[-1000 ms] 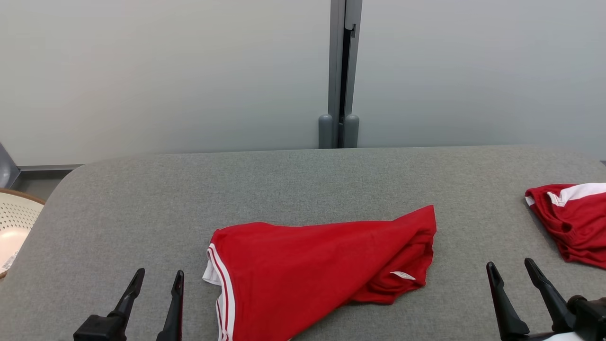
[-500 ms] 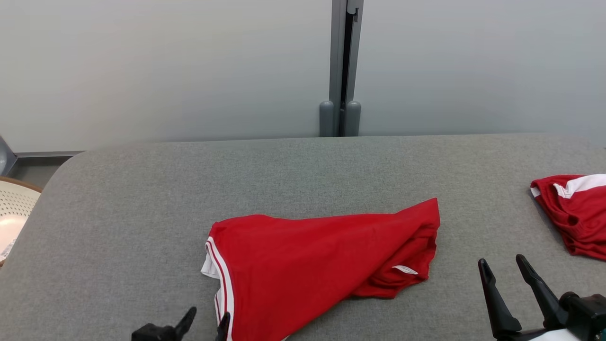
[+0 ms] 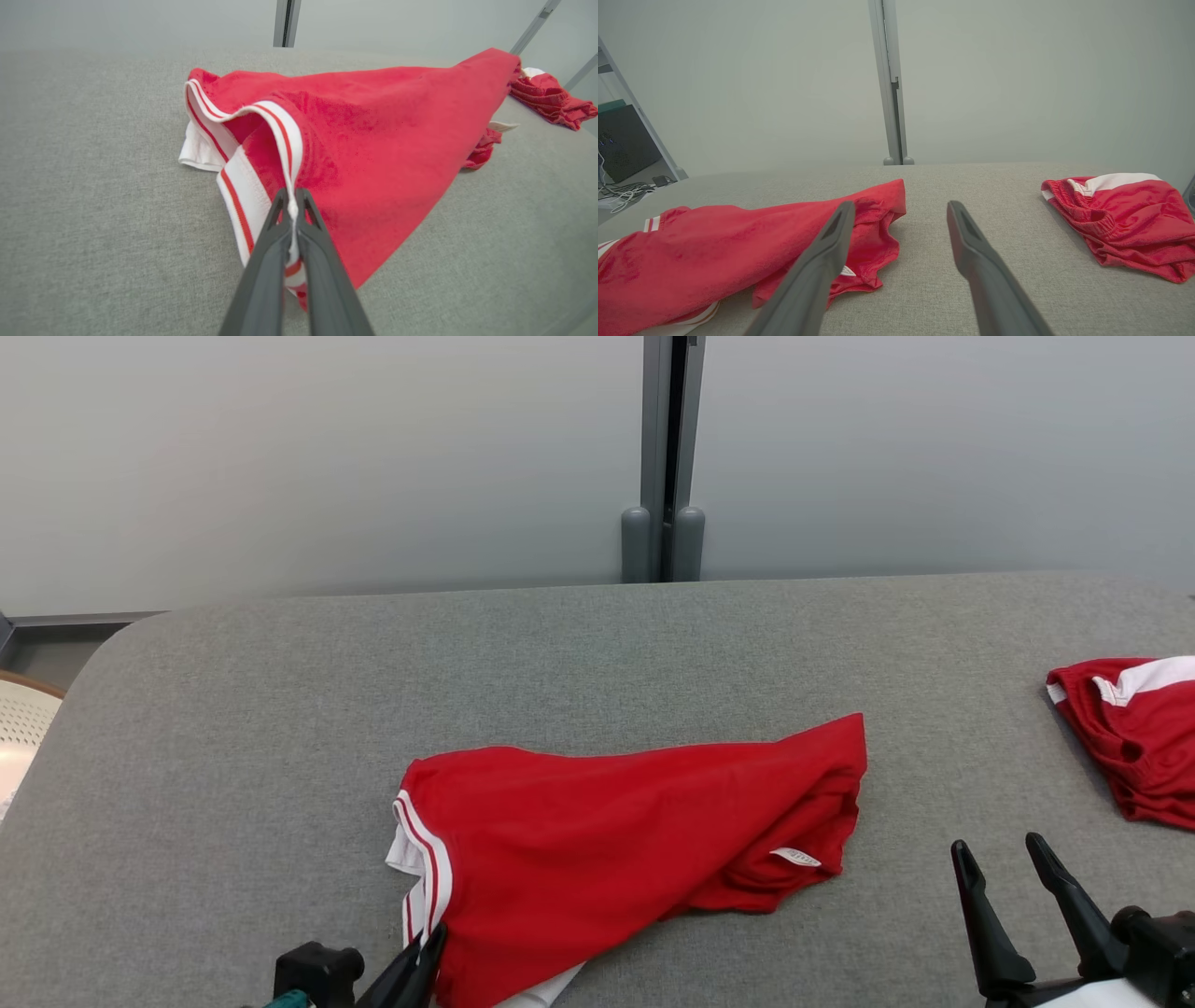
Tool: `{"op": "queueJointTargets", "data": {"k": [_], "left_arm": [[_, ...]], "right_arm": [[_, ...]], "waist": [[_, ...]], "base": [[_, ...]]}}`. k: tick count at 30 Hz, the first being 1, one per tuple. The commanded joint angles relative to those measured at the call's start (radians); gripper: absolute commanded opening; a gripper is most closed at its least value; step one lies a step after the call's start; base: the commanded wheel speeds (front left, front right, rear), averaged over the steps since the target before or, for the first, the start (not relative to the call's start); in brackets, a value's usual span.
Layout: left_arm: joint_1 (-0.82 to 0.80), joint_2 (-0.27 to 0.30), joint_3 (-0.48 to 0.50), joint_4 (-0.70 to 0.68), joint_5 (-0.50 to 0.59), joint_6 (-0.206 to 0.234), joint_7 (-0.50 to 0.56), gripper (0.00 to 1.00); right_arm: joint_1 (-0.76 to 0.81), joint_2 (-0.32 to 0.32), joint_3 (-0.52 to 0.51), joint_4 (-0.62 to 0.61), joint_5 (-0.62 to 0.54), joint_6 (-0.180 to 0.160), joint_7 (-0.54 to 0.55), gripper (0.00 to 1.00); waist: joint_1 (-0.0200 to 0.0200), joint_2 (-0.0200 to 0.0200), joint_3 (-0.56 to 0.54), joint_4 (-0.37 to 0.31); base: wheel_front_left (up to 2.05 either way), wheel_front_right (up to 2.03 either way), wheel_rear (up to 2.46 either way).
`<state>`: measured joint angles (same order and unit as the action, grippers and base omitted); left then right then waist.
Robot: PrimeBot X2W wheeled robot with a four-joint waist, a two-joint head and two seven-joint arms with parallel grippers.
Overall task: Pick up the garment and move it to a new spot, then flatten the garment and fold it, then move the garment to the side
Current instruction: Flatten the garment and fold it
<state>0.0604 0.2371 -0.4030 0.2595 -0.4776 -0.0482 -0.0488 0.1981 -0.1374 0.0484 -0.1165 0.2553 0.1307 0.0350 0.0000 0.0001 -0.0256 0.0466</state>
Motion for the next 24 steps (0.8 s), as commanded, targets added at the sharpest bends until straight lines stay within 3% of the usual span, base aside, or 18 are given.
{"op": "queueJointTargets", "data": {"k": [1,13,20,24], "left_arm": [[-0.023,0.01,0.004,-0.019,0.009,-0.004,-0.015,0.0],[-0.139,0.028,0.062,-0.155,0.015,0.037,-0.036,0.0],[-0.271,0.018,0.101,-0.085,0.006,0.057,-0.05,0.0],[-0.404,0.024,0.136,0.042,0.002,0.049,-0.079,0.0]], "right_arm": [[-0.012,-0.004,-0.005,0.0,0.004,0.0,-0.006,1.0],[-0.026,0.002,-0.019,-0.02,0.002,0.0,0.004,1.0],[-0.069,-0.004,-0.031,-0.049,0.0,0.0,-0.001,1.0],[-0.108,0.0,-0.029,-0.049,0.005,0.0,-0.013,1.0]], "waist": [[0.0,-0.0001,0.002,0.002],[0.0,-0.0001,0.031,-0.013],[0.0,-0.0001,0.131,-0.059],[0.0,-0.0001,0.22,-0.09]], "base": [[0.0,0.0,0.0],[0.0,0.0,0.0],[0.0,0.0,0.0],[0.0,0.0,0.0]]}}
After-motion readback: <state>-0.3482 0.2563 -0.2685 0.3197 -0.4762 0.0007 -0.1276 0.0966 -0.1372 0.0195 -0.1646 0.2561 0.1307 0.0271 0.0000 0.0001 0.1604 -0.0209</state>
